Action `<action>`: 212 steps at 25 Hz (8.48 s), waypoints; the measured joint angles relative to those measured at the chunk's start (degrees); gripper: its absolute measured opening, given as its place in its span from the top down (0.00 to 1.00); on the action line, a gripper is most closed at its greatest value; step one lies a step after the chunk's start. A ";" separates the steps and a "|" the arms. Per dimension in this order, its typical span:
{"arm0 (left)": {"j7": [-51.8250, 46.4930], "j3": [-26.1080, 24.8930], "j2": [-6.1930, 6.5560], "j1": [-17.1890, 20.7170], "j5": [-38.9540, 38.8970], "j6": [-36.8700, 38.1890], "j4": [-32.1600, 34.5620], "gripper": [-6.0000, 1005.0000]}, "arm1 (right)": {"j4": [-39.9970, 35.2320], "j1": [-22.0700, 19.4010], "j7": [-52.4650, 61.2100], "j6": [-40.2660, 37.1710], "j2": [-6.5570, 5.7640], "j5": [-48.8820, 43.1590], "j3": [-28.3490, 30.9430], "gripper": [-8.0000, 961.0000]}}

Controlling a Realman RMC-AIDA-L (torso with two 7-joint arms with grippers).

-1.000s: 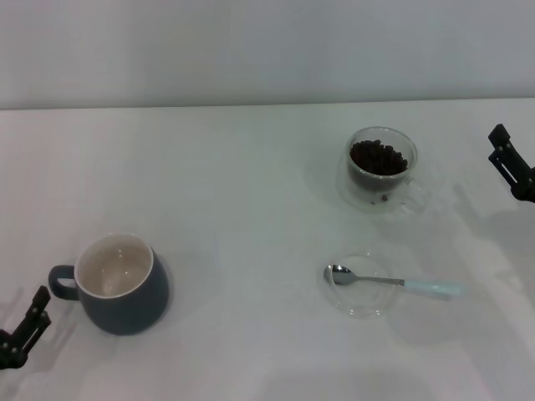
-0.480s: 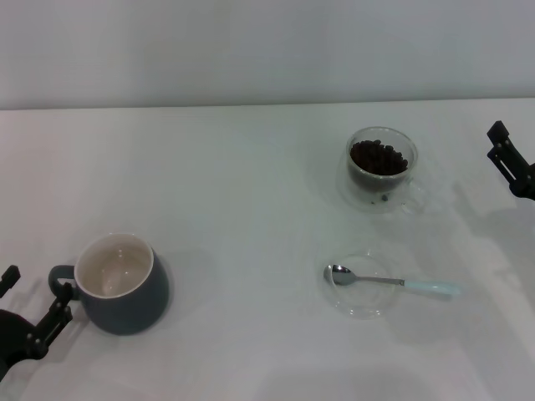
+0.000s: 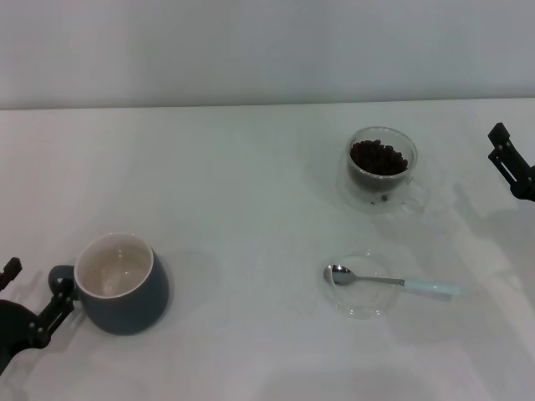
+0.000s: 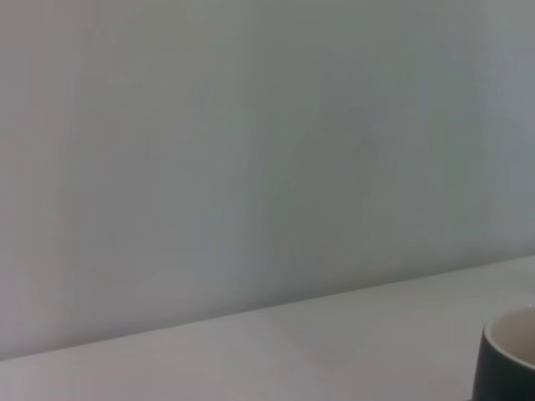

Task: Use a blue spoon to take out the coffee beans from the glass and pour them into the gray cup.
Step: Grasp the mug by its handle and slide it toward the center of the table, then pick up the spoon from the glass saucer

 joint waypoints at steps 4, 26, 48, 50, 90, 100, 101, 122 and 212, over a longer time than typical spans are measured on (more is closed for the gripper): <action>0.00 -0.01 -0.02 -0.31 0.00 -0.02 0.05 0.22 | 0.00 -0.18 0.00 0.00 0.00 0.00 -0.20 0.11; 2.91 0.43 -0.31 -0.95 0.51 -1.39 2.09 0.73 | 0.09 -0.31 0.00 0.00 0.00 0.00 -0.39 0.12; 8.01 0.52 -0.52 -9.39 3.59 -10.16 9.60 0.89 | -0.43 0.22 0.00 0.15 0.00 0.00 0.03 0.12; 8.40 0.51 -0.54 -9.99 3.74 -12.20 10.33 0.89 | -0.46 0.22 0.00 0.17 0.00 0.00 0.03 0.12; 10.14 -0.55 -0.12 0.92 1.47 -1.82 11.39 0.20 | 0.74 -0.19 1.11 0.80 0.00 0.00 0.03 0.12; 6.34 -0.80 -0.23 5.12 -13.66 4.20 11.50 0.21 | 0.26 -1.98 14.39 2.14 -0.42 0.00 -0.55 0.12; 5.20 -0.81 -0.22 5.13 -14.71 4.22 11.39 0.21 | 0.38 -2.09 14.84 2.20 -0.42 0.00 -0.58 0.12; -0.18 -0.80 -0.05 2.01 -23.61 5.23 8.59 0.21 | 10.77 -9.35 32.28 -6.61 -0.37 -3.56 -0.66 0.12; -1.15 -0.44 -0.02 -1.86 -24.55 5.20 8.56 0.21 | 25.67 -17.33 18.18 0.79 0.09 -27.62 17.45 0.13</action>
